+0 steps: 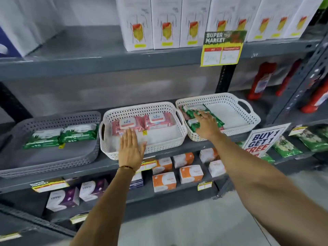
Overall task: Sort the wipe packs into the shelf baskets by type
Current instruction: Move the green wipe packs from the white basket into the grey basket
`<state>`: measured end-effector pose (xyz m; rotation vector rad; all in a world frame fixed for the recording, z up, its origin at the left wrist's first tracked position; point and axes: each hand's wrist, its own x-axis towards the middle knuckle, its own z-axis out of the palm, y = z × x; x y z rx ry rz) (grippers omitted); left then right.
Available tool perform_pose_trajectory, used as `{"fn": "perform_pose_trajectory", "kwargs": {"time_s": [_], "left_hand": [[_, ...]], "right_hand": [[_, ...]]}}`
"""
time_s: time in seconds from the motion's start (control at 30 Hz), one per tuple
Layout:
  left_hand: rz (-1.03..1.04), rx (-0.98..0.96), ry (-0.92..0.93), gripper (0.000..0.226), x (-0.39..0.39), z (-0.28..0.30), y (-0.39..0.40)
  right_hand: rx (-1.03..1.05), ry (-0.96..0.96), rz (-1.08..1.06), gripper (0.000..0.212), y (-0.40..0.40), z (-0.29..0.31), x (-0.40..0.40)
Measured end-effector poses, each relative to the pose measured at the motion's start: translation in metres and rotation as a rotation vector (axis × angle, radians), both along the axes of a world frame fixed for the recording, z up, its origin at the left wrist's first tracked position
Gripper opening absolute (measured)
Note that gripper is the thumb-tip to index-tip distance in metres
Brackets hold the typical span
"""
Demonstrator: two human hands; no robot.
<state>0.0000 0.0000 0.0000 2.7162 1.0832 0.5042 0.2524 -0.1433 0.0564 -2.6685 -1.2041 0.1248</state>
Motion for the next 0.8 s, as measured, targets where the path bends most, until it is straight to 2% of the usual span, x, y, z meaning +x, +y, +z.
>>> {"fn": "perform_pose_trajectory", "kwargs": {"time_s": [0.1, 0.17, 0.3, 0.6, 0.7, 0.8], "left_hand": [[0.062, 0.023, -0.011, 0.088, 0.006, -0.006, 0.001], [0.087, 0.054, -0.012, 0.086, 0.007, -0.010, 0.003], [0.086, 0.064, 0.016, 0.084, 0.008, -0.013, 0.005], [0.085, 0.065, 0.042, 0.086, 0.006, -0.011, 0.003], [0.085, 0.068, 0.052, 0.087, 0.007, -0.011, 0.004], [0.085, 0.074, 0.058, 0.089, 0.006, -0.011, 0.004]], "right_hand": [[-0.090, 0.070, -0.007, 0.073, 0.001, 0.004, 0.015], [-0.078, 0.124, -0.023, 0.075, 0.004, 0.004, 0.021], [-0.151, 0.134, -0.006, 0.078, 0.010, -0.003, 0.030], [-0.300, 0.076, 0.002, 0.071, 0.019, 0.003, 0.030], [-0.292, 0.024, 0.001, 0.066, 0.015, 0.005, 0.032], [-0.234, -0.014, 0.009, 0.071, 0.011, 0.002, 0.032]]}}
